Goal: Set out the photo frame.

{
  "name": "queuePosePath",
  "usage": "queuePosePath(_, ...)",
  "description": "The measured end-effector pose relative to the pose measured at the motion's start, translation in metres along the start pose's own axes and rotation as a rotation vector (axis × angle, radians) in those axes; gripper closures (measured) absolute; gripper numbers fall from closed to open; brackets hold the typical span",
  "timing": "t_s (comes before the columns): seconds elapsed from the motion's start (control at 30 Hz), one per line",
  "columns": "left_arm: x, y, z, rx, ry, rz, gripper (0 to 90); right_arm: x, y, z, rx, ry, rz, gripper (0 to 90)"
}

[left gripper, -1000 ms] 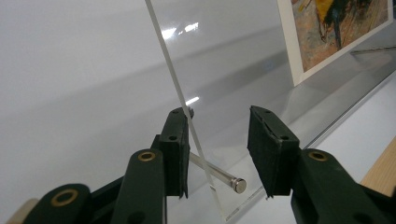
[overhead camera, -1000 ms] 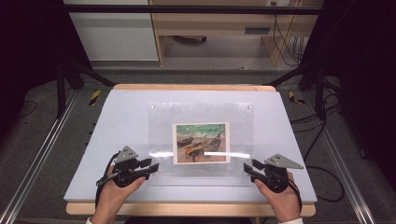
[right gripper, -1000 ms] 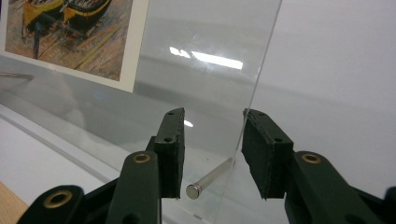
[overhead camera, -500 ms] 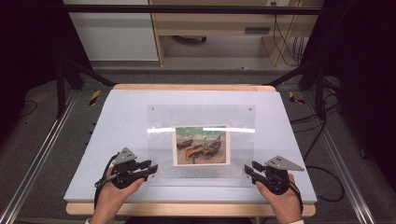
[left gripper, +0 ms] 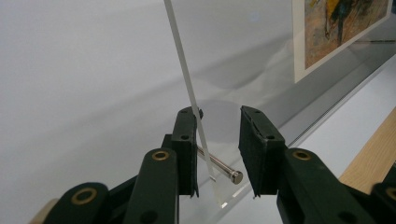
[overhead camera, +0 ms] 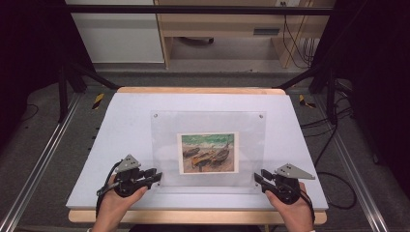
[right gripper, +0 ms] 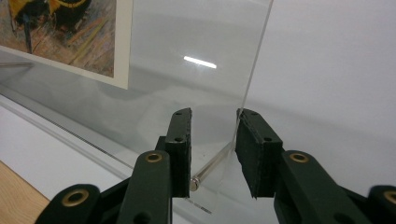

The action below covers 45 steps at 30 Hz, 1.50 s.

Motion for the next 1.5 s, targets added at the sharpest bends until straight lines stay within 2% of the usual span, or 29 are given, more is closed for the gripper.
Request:
queuePosePath(0.33, 0.003, -0.002, -0.002, 0.001, 0.009, 0.021, 67.9, 0.002, 0.001, -0.002, 0.001, 0.006, -0.004, 68.8)
queuePosePath(1.5, 0.015, -0.008, -0.006, 0.024, 0.062, 0.047, 69.6, 0.015, 0.008, -0.012, -0.002, 0.037, -0.013, 69.5)
Point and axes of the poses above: each handheld gripper's, and its own axes: z roughly forward along the jaws, x roughly out of its underside, y roughly to its left, the point moved 2 cm from there along z, roughly forward along the jaws, and after that the axes turned 7 degrees about -y, right-handed, at the moved point
